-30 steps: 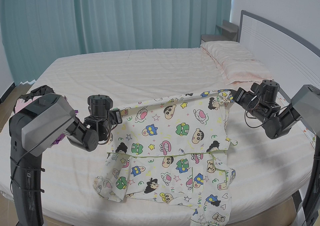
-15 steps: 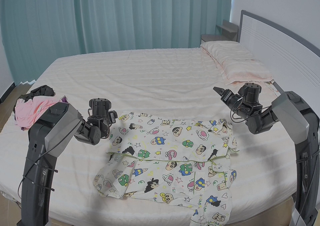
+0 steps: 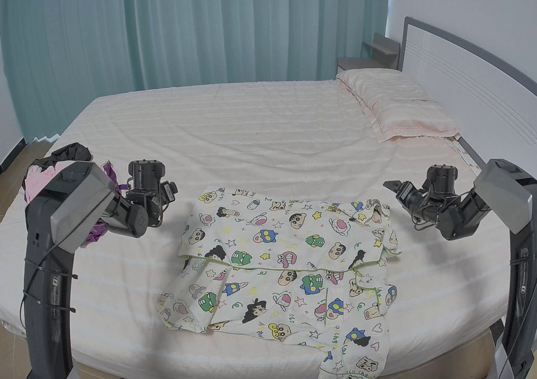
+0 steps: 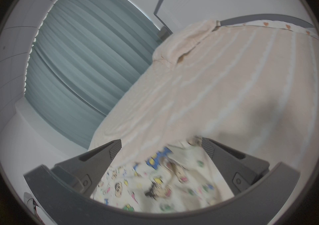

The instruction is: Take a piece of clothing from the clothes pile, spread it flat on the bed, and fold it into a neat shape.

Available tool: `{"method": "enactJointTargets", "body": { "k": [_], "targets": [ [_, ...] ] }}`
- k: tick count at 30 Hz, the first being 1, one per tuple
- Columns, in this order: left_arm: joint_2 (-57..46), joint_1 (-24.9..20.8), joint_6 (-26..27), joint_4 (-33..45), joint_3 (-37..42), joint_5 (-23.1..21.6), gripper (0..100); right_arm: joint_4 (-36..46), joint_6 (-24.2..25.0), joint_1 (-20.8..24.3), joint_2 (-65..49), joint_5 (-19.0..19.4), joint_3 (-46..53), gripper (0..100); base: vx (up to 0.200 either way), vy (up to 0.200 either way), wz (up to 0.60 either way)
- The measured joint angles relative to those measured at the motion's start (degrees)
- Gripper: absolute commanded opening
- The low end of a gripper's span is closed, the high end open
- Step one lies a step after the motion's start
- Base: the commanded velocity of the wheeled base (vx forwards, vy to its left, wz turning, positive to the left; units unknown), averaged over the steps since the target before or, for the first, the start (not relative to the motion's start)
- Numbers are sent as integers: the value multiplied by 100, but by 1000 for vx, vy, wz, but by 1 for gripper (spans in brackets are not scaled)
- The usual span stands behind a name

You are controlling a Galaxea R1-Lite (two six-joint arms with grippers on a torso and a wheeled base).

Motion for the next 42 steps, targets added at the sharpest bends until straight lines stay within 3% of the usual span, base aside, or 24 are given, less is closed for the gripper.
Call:
{"method": "enactJointTargets", "body": {
  "k": [8,13,16,21,28,34,42],
  "targets": [
    [-1375,-22,-1111,-11,1977,-763,100,-362,-833,-534,-673,1086,2102,100,0,0,0],
    [-2210,-95,-1798,-63,3223,-1152,100,-703,-1431,-674,-835,1426,2850,100,0,0,0],
    [-2459,-99,-1965,-127,3615,-1229,100,-797,-1577,-652,-866,1435,3038,100,0,0,0],
    [-3054,-137,-2239,-870,4880,-1334,100,-923,-1824,-385,-898,987,3337,100,0,0,0],
    [-3333,-143,-2313,-2232,5993,-1336,100,-920,-2209,134,-846,162,3484,100,0,0,0],
    [-3424,-151,-2541,-2511,6420,-1347,100,-912,-2431,589,-739,-306,3515,100,0,0,0],
    [-3451,-162,-2679,-2538,6522,-1347,100,-903,-2556,761,-711,-629,3540,100,0,0,0]
  ]
}}
